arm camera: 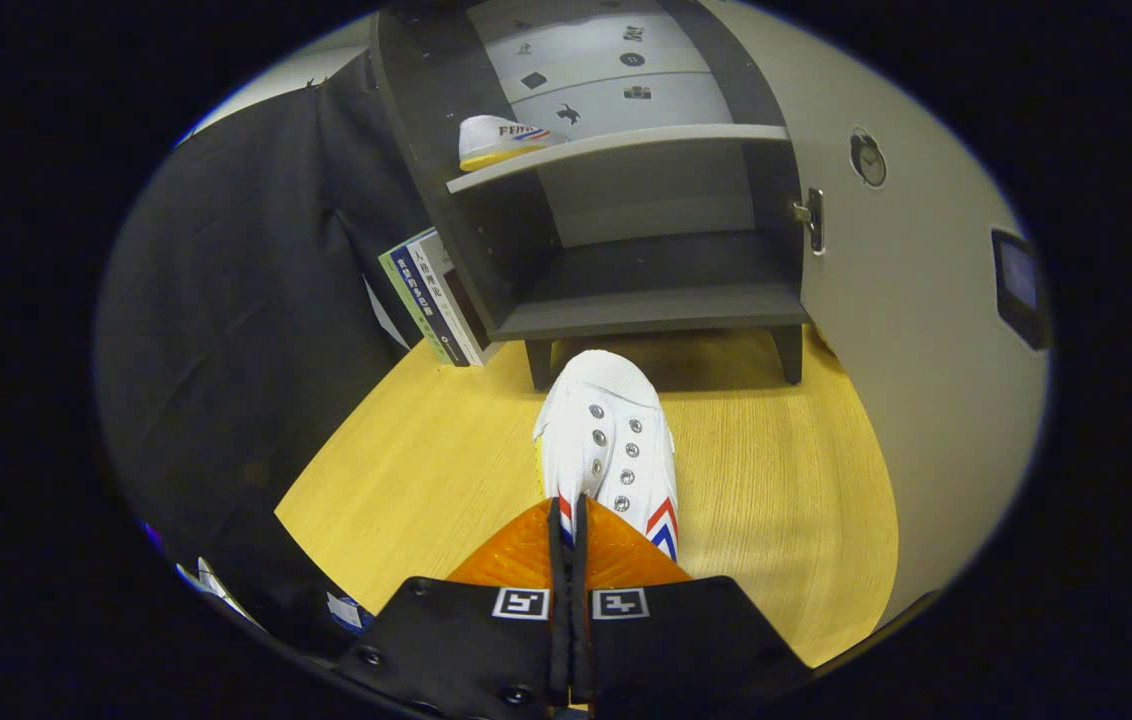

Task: Open the shoe cabinet door, grab the shoes and put them into the shoe cabinet, then close the shoe cabinet door.

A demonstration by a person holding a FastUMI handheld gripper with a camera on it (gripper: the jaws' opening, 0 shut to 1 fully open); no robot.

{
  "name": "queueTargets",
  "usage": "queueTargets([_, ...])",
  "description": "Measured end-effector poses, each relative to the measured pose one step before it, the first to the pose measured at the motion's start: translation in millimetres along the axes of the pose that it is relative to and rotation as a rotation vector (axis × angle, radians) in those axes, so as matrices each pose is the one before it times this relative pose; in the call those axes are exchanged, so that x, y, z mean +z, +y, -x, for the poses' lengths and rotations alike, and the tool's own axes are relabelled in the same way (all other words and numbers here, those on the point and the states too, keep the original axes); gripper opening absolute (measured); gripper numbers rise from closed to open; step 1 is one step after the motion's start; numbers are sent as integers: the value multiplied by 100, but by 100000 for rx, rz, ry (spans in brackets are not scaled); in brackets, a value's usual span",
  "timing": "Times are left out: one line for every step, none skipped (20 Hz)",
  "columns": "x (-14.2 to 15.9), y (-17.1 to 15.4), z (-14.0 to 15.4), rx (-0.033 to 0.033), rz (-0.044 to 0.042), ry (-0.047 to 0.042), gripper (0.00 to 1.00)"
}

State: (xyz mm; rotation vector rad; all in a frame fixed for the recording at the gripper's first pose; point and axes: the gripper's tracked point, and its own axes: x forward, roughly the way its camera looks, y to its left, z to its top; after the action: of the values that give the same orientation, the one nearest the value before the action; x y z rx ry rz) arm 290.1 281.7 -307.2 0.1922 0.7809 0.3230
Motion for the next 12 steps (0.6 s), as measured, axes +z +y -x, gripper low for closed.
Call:
queueTargets([1253,396,347,980,-938,-3031,2])
queueTargets([1430,416,467,1309,-1467,-2990,2])
queueTargets([1386,546,273,1645,-496,-2067,2])
queueTargets([1669,432,371,735,-207,-3520,1])
queueTargets([1155,269,4,535,1271,-1865,1])
queueTargets([1386,266,-7,360,1544,-1805,2])
queueTargets([1269,227,338,228,744,-3153,1])
queueTargets([966,306,342,1103,1582,-1282,2])
queueTargets([1347,210,159,489,865,-2741,1])
queueTargets([1265,231,70,506,295,-2250,2])
queueTargets([1318,79,-480,196,-227,-1493,2])
queueTargets([1352,77,-490,360,-937,-1782,1])
